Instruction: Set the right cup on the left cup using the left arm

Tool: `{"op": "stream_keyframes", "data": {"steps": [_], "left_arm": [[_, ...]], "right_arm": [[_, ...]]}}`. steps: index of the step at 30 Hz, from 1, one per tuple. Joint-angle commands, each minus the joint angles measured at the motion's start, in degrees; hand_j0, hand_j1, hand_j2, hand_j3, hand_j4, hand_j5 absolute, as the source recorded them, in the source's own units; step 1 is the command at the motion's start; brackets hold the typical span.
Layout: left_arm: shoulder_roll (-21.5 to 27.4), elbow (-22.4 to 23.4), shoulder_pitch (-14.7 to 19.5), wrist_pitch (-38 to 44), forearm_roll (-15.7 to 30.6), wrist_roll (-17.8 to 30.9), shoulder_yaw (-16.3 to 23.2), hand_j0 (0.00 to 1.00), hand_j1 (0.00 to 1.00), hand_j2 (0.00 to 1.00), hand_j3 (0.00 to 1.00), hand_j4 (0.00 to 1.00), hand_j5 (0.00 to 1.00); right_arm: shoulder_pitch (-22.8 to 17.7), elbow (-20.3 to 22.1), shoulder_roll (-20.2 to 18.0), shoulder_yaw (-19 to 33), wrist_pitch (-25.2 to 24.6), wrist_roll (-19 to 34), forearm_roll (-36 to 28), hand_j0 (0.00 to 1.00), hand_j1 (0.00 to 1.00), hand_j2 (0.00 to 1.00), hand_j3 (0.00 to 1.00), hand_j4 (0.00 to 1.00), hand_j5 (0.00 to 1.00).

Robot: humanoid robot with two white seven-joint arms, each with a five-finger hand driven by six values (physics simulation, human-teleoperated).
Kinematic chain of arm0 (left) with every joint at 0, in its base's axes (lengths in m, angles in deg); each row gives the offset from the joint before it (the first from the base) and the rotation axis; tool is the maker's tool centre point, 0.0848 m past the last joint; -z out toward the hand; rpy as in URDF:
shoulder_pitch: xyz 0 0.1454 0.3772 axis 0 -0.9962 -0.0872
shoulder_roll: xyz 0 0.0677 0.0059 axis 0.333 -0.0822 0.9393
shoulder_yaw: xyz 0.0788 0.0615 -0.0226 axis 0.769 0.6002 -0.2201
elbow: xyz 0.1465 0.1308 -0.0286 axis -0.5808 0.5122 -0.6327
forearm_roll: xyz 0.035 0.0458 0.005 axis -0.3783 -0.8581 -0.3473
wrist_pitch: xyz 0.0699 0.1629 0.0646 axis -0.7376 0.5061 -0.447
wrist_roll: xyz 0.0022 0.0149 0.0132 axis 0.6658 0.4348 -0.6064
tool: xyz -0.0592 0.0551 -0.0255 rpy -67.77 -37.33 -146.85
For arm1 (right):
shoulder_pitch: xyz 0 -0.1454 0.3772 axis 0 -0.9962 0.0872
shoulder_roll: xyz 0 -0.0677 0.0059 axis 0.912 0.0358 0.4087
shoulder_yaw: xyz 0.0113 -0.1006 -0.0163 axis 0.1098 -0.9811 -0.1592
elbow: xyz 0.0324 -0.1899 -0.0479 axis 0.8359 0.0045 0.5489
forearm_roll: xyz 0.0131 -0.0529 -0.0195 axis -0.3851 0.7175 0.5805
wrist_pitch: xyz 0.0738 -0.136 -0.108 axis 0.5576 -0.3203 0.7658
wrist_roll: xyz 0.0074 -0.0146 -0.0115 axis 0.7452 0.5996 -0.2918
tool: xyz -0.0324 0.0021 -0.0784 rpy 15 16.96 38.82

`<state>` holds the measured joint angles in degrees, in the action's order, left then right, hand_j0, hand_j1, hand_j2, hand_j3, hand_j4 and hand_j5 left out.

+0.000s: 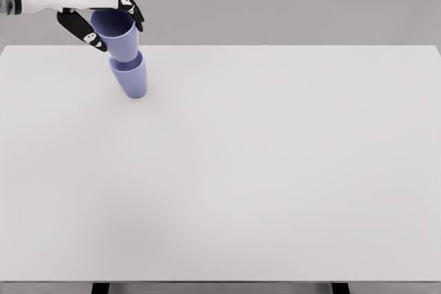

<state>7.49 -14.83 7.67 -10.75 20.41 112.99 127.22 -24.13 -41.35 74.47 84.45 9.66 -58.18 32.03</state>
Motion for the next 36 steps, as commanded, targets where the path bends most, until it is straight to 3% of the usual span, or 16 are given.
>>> {"op": "stream_keyframes", "data": {"steps": [1,36], "left_arm": [[-0.22,-0.01,0.0,0.22,0.41,0.04,-0.21,0.62,0.62,0.62,0.62,0.62,0.62],[-0.31,0.78,-2.37,0.22,0.14,0.04,-1.0,0.63,0.63,0.63,0.63,0.63,0.63]], "right_arm": [[0.0,-0.01,0.0,0.0,0.01,0.01,0.02,1.0,1.0,1.0,1.0,1.0,1.0],[0.0,-0.01,0.0,0.0,0.01,0.01,0.02,1.0,1.0,1.0,1.0,1.0,1.0]]}}
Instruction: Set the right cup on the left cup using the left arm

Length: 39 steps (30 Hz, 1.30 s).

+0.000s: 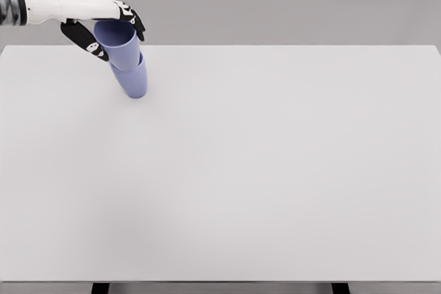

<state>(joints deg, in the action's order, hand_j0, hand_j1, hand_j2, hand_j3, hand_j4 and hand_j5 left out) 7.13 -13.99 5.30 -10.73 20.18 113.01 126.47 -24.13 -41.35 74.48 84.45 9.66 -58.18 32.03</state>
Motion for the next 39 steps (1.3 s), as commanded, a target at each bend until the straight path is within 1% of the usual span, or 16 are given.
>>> {"op": "stream_keyframes", "data": {"steps": [1,5,7,10,15,24,27,33,39], "left_arm": [[0.05,0.89,0.0,0.21,0.29,0.02,-0.34,0.63,0.63,0.63,0.63,0.63,0.63],[-0.12,2.39,0.0,0.21,0.29,0.02,-0.34,0.63,0.63,0.63,0.63,0.63,0.63],[-1.26,3.88,0.0,0.21,0.29,0.02,-0.34,0.63,0.63,0.63,0.63,0.63,0.63],[-2.41,4.94,0.0,0.21,0.2,0.02,-0.25,0.63,0.63,0.63,0.63,0.63,0.63],[-2.85,6.61,0.0,0.21,0.2,0.02,-0.34,0.63,0.63,0.63,0.63,0.63,0.63],[-3.02,6.87,0.35,0.21,0.2,0.02,-1.04,0.63,0.63,0.63,0.63,0.63,0.63],[-3.9,7.14,0.09,0.21,0.11,0.02,-0.96,0.63,0.63,0.63,0.63,0.63,0.63],[-3.82,7.14,-0.17,0.21,0.11,0.02,-0.96,0.63,0.63,0.63,0.63,0.63,0.63],[-3.82,7.23,-1.14,0.21,0.11,0.02,-1.04,0.63,0.63,0.63,0.63,0.63,0.63]], "right_arm": [[0.0,-0.01,0.0,0.0,0.01,0.01,0.02,1.0,1.0,1.0,1.0,1.0,1.0],[0.0,-0.01,0.0,0.0,0.01,0.01,0.02,1.0,1.0,1.0,1.0,1.0,1.0],[0.0,-0.01,0.0,0.0,0.01,0.01,0.02,1.0,1.0,1.0,1.0,1.0,1.0],[0.0,-0.01,0.0,0.0,0.01,0.01,0.02,1.0,1.0,1.0,1.0,1.0,1.0],[0.0,-0.01,0.0,0.0,0.01,0.01,0.02,1.0,1.0,1.0,1.0,1.0,1.0],[0.0,-0.01,0.0,0.0,0.01,0.01,0.02,1.0,1.0,1.0,1.0,1.0,1.0],[0.0,-0.01,0.0,0.0,0.01,0.01,0.02,1.0,1.0,1.0,1.0,1.0,1.0],[0.0,-0.01,0.0,0.0,0.01,0.01,0.02,1.0,1.0,1.0,1.0,1.0,1.0],[0.0,-0.01,0.0,0.0,0.01,0.01,0.02,1.0,1.0,1.0,1.0,1.0,1.0]]}}
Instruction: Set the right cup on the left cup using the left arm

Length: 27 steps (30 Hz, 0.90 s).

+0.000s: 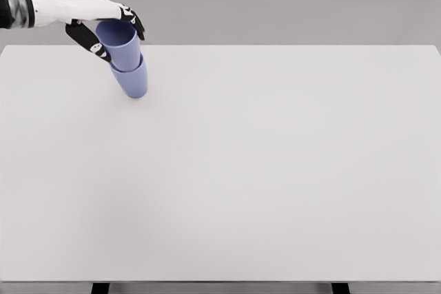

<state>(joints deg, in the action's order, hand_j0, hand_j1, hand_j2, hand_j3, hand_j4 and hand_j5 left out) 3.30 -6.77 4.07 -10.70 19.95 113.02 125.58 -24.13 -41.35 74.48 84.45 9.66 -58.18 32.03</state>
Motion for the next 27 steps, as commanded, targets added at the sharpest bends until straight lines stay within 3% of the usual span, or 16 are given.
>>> {"op": "stream_keyframes", "data": {"steps": [1,3,4,5,7,15,16,18,22,24,25,27], "left_arm": [[0.01,0.01,0.0,0.18,0.34,0.01,-0.5,0.63,0.63,0.63,0.63,0.63,0.63],[0.01,0.01,0.0,0.18,0.34,0.01,-0.68,0.64,0.64,0.64,0.64,0.64,0.64],[0.01,0.01,0.0,0.18,0.34,0.01,-0.68,0.69,0.69,0.69,0.69,0.69,0.69],[0.01,0.01,-0.09,0.18,0.26,0.01,-0.68,0.89,0.89,0.89,0.89,0.89,0.89],[0.01,0.01,-0.35,0.18,-0.19,0.01,-0.77,0.99,0.99,0.99,0.99,0.99,0.99],[0.98,-1.13,-0.53,0.18,-0.01,0.01,-0.85,1.0,1.0,1.0,1.0,1.0,1.0],[1.68,-4.99,-0.53,0.18,0.34,0.01,-2.08,1.0,1.0,1.0,1.0,1.0,1.0],[8.62,-13.95,-0.96,0.18,2.01,0.01,-5.33,1.0,1.0,1.0,1.0,1.0,1.0],[20.57,-30.56,-2.37,0.18,9.83,0.01,-7.36,1.0,1.0,1.0,1.0,1.0,1.0],[26.02,-38.65,-5.09,0.18,12.91,0.01,-8.32,1.0,1.0,1.0,1.0,1.0,1.0],[27.69,-41.56,-6.76,0.18,13.09,0.01,-11.48,1.0,1.0,1.0,1.0,1.0,1.0],[29.37,-45.95,-15.54,0.18,13.61,0.01,-18.86,1.0,1.0,1.0,1.0,1.0,1.0]], "right_arm": [[0.0,-0.01,0.0,0.0,0.01,0.01,0.02,1.0,1.0,1.0,1.0,1.0,1.0],[0.0,-0.01,0.0,0.0,0.01,0.01,0.02,1.0,1.0,1.0,1.0,1.0,1.0],[0.0,-0.01,0.0,0.0,0.01,0.01,0.02,1.0,1.0,1.0,1.0,1.0,1.0],[0.0,-0.01,0.0,0.0,0.01,0.01,0.02,1.0,1.0,1.0,1.0,1.0,1.0],[0.0,-0.01,0.0,0.0,0.01,0.01,0.02,1.0,1.0,1.0,1.0,1.0,1.0],[0.0,-0.01,0.0,0.0,0.01,0.01,0.02,1.0,1.0,1.0,1.0,1.0,1.0],[0.0,-0.01,0.0,0.0,0.01,0.01,0.02,1.0,1.0,1.0,1.0,1.0,1.0],[0.0,-0.01,0.0,0.0,0.01,0.01,0.02,1.0,1.0,1.0,1.0,1.0,1.0],[0.0,-0.01,0.0,0.0,0.01,0.01,0.02,1.0,1.0,1.0,1.0,1.0,1.0],[0.0,-0.01,0.0,0.0,0.01,0.01,0.02,1.0,1.0,1.0,1.0,1.0,1.0],[0.0,-0.01,0.0,0.0,0.01,0.01,0.02,1.0,1.0,1.0,1.0,1.0,1.0],[0.0,-0.01,0.0,0.0,0.01,0.01,0.02,1.0,1.0,1.0,1.0,1.0,1.0]]}}
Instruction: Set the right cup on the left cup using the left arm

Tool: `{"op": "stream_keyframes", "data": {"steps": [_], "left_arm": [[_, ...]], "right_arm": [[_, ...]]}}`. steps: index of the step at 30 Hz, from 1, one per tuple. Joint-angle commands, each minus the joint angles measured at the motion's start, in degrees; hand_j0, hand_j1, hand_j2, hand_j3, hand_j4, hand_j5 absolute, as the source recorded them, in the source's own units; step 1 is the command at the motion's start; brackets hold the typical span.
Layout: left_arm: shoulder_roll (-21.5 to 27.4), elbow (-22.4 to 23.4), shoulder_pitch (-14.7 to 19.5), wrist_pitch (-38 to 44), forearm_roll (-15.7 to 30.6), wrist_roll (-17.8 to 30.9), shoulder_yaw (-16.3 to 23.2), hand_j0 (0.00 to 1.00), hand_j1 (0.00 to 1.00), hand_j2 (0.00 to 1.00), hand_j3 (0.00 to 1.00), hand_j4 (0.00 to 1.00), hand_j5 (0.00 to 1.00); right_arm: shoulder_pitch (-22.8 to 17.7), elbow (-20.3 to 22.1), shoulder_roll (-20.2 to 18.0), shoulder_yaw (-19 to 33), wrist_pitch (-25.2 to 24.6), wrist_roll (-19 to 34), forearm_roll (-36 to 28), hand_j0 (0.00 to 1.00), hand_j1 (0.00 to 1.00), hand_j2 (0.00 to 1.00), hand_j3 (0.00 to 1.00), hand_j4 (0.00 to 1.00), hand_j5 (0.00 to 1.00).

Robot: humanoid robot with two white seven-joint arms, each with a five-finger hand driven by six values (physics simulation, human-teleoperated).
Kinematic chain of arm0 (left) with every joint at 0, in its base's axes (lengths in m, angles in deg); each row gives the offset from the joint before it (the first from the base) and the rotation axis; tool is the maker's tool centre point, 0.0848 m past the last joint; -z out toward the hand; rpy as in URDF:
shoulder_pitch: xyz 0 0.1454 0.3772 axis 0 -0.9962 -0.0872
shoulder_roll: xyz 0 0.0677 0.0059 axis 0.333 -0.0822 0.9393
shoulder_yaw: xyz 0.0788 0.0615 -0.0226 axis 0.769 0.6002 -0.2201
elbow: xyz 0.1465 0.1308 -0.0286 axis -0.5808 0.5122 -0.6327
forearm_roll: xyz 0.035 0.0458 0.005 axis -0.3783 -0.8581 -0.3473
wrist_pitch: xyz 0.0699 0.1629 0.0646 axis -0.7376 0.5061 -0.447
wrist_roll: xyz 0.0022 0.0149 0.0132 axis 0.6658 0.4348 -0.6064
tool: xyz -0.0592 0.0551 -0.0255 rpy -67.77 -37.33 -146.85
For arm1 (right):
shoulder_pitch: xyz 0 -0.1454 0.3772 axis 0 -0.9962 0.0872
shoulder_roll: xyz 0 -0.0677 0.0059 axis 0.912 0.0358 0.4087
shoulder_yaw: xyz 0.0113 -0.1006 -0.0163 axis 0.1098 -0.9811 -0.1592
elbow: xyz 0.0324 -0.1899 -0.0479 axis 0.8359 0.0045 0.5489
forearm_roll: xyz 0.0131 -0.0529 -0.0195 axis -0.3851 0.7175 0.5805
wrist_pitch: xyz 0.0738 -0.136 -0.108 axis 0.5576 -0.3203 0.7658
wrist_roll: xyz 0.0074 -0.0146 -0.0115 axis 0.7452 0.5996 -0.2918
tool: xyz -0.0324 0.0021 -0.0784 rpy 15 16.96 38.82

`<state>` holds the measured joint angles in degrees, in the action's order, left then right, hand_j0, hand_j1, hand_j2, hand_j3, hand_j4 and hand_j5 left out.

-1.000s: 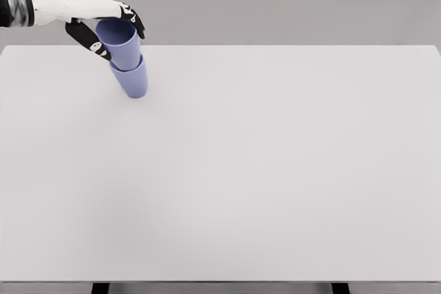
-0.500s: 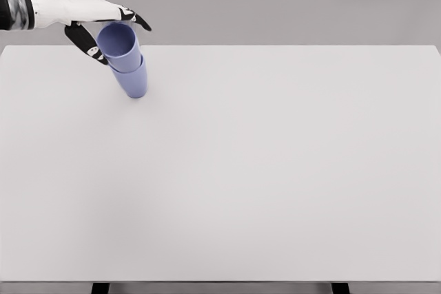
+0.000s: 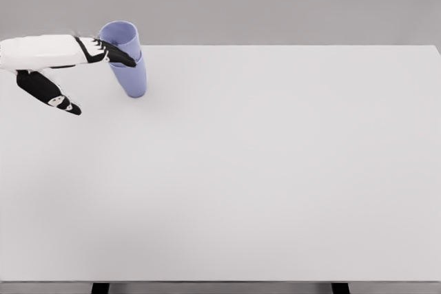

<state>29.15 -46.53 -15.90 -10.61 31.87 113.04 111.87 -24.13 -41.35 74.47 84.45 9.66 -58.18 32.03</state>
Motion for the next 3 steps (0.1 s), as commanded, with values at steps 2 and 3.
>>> {"op": "stream_keyframes", "data": {"steps": [2,3], "left_arm": [[3.95,-8.21,-4.8,0.08,1.7,-0.01,-12.36,1.0,1.0,1.0,1.0,1.0,1.0],[3.95,-8.74,-8.06,0.08,1.7,-0.01,-14.91,1.0,1.0,1.0,1.0,1.0,1.0]], "right_arm": [[0.0,-0.01,0.0,0.0,0.01,0.01,0.02,1.0,1.0,1.0,1.0,1.0,1.0],[0.0,-0.01,0.0,0.0,0.01,0.01,0.02,1.0,1.0,1.0,1.0,1.0,1.0]]}}
